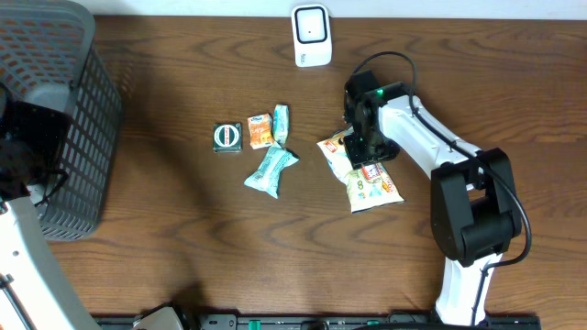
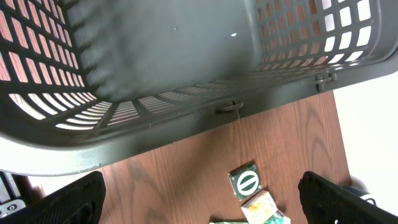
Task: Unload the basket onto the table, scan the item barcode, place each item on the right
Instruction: 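Grasp the snack bag and lift it toward the scanner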
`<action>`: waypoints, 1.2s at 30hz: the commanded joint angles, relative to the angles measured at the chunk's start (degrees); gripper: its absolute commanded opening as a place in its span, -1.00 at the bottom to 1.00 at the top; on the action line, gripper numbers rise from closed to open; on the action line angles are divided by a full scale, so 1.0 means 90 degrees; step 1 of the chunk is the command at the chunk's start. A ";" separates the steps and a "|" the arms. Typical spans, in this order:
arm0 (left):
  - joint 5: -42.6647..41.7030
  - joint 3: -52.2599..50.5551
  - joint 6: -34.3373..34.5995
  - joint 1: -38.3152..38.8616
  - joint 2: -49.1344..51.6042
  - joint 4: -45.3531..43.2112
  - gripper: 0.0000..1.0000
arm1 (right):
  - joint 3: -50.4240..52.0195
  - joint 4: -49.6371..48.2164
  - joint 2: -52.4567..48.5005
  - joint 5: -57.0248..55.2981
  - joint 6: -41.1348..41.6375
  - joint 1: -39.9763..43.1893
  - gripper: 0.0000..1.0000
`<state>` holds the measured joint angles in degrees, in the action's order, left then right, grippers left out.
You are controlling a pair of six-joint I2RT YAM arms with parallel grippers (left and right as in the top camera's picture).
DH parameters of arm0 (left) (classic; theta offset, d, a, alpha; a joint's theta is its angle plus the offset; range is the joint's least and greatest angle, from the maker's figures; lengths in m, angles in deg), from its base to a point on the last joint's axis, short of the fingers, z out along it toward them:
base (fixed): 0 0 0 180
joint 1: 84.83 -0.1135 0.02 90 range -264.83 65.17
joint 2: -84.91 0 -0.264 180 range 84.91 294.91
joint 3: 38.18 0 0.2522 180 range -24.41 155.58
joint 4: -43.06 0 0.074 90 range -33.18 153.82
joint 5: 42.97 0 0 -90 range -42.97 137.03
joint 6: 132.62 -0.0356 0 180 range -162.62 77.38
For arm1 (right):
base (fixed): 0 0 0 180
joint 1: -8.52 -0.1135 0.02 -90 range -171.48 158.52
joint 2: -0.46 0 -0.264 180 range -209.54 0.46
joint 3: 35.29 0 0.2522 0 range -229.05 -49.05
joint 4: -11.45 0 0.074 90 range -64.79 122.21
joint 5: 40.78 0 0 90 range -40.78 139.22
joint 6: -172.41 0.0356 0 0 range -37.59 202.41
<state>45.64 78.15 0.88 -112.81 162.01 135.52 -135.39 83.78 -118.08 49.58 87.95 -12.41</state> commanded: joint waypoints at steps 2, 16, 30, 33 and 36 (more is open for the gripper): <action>0.0036 0.0017 0.0012 -0.0024 0.0000 0.0019 0.95 | 0.0124 -0.0051 0.0019 0.0121 -0.0002 -0.0049 0.11; 0.0036 0.0017 0.0012 -0.0024 0.0000 0.0017 0.95 | -0.0151 -0.0248 0.0017 0.0578 0.0597 -0.0049 -0.98; 0.0036 0.0017 0.0012 -0.0024 0.0002 0.0017 0.95 | -0.2499 -0.1010 0.0017 0.0576 0.0991 -0.0032 -0.98; 0.0036 0.0017 0.0010 -0.0024 0.0000 0.0017 0.95 | -0.2501 -0.1717 0.0015 0.0578 0.1314 -0.0041 -0.97; 0.0036 0.0017 0.0010 -0.0024 0.0002 0.0017 0.96 | -0.2501 -0.2574 -0.0024 0.0576 0.1547 -0.0056 -0.98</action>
<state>45.64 78.15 0.88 -112.81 162.01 135.52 -156.40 65.22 -118.34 54.43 97.66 -12.63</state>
